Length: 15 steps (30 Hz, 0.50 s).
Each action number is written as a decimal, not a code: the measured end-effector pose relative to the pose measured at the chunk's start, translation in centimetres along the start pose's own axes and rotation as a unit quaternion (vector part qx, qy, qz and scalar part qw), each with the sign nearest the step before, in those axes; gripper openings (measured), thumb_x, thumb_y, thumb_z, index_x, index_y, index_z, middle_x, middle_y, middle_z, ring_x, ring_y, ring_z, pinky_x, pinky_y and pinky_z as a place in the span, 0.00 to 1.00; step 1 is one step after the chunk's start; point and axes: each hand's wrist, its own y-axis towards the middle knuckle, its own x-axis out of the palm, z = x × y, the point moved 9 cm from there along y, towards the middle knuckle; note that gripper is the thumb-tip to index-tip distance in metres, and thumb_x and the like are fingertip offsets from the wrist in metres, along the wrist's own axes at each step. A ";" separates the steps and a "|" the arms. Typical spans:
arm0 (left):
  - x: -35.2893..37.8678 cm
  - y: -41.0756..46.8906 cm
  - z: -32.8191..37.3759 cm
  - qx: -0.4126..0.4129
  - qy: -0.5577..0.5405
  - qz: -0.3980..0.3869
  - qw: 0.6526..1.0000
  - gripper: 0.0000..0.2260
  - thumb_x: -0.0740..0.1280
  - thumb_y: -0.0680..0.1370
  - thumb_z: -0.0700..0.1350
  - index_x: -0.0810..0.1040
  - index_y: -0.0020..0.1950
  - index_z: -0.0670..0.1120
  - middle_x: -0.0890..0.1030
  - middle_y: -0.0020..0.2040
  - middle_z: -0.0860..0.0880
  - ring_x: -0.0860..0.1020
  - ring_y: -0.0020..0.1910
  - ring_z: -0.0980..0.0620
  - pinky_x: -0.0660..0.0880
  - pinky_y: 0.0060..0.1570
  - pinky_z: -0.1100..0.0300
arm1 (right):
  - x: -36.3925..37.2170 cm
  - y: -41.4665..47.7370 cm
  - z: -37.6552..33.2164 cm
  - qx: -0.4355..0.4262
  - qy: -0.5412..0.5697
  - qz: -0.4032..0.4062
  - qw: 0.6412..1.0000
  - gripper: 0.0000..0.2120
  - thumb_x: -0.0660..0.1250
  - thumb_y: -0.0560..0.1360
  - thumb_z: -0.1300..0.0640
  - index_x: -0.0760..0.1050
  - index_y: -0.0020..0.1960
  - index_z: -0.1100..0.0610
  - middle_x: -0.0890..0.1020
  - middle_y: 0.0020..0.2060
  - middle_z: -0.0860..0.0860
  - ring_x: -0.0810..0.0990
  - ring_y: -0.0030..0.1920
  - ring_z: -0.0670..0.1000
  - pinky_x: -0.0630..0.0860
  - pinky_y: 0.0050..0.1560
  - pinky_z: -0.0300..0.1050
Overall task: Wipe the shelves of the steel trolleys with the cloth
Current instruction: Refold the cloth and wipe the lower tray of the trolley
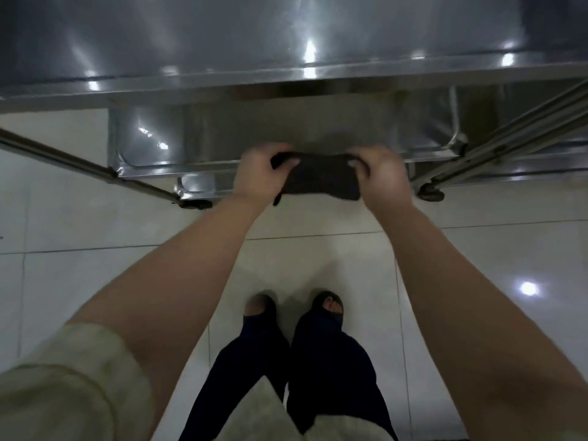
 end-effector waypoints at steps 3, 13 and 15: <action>-0.3 6.3 1.9 0.080 -0.022 0.092 0.992 0.12 0.69 0.73 0.54 0.84 0.53 0.51 0.82 0.45 0.60 0.77 0.45 0.67 0.70 0.45 0.76 | -3.0 5.0 2.8 -0.011 0.039 0.176 0.984 0.12 0.63 0.76 0.61 0.81 0.56 0.59 0.82 0.49 0.57 0.77 0.51 0.54 0.71 0.55 0.39; 10.2 7.5 -5.4 0.312 0.101 -0.005 0.945 0.14 0.72 0.72 0.39 0.83 0.57 0.43 0.82 0.56 0.45 0.78 0.56 0.45 0.70 0.60 0.57 | 6.9 4.1 10.7 -0.089 -0.035 0.195 0.976 0.21 0.61 0.66 0.76 0.82 0.55 0.66 0.84 0.49 0.62 0.80 0.54 0.64 0.74 0.58 0.59; 8.8 9.0 -7.7 0.263 0.094 0.027 0.960 0.15 0.68 0.74 0.45 0.81 0.61 0.46 0.80 0.61 0.46 0.76 0.61 0.45 0.66 0.63 0.59 | 7.4 5.0 9.7 -0.097 0.016 0.226 0.969 0.23 0.59 0.66 0.74 0.81 0.57 0.65 0.83 0.51 0.60 0.80 0.54 0.60 0.73 0.60 0.50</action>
